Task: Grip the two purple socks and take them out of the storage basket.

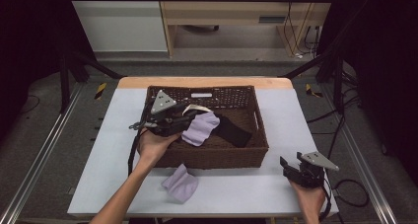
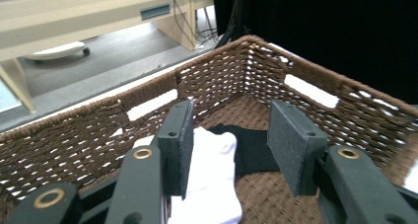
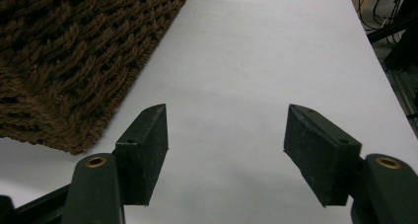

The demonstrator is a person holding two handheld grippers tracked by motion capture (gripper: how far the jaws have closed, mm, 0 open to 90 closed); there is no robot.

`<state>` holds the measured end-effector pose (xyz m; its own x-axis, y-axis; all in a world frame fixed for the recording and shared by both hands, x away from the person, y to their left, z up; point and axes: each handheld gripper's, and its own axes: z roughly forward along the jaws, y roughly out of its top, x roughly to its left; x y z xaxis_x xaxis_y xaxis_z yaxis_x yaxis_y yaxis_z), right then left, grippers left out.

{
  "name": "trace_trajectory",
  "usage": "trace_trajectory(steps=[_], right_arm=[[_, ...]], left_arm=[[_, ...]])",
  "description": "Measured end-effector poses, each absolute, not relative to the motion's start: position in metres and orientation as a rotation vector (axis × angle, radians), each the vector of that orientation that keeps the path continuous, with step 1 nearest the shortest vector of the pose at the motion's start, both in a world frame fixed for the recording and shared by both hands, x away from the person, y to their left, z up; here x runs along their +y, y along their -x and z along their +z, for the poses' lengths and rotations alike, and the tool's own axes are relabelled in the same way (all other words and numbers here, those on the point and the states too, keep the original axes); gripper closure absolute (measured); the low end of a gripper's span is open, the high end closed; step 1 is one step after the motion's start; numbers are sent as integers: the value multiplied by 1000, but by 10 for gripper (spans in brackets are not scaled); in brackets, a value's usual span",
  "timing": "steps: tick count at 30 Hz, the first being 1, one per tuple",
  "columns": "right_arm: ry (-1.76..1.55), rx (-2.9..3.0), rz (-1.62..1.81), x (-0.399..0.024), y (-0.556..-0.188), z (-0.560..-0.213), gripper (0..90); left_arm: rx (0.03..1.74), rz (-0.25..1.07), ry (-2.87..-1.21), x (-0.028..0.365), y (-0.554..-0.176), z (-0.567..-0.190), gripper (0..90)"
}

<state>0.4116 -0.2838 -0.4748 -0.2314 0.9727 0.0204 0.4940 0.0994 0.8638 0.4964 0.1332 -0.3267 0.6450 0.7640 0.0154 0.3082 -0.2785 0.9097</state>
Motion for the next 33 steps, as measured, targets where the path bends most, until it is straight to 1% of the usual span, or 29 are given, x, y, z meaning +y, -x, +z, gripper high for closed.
trace_trajectory(steps=[15, 18, 22, 24, 33], right_arm=[[-1436, 1795, 1051, -285, -413, -475, 334], [-1432, 1797, 1046, -285, -412, -475, 333], [-1434, 1796, 1046, -285, -412, -475, 334], [-1431, 1797, 1046, -285, -413, -475, 334], [-1435, 1797, 1044, -285, -412, -475, 334]], left_arm=[[926, 637, -1891, 114, -542, -341, 508], [959, 641, -1909, 107, -556, -351, 509], [964, 650, -1937, 102, -565, -359, 508], [966, 675, -1968, 99, -571, -367, 505], [1023, 615, -2033, 96, -587, -388, 514]])
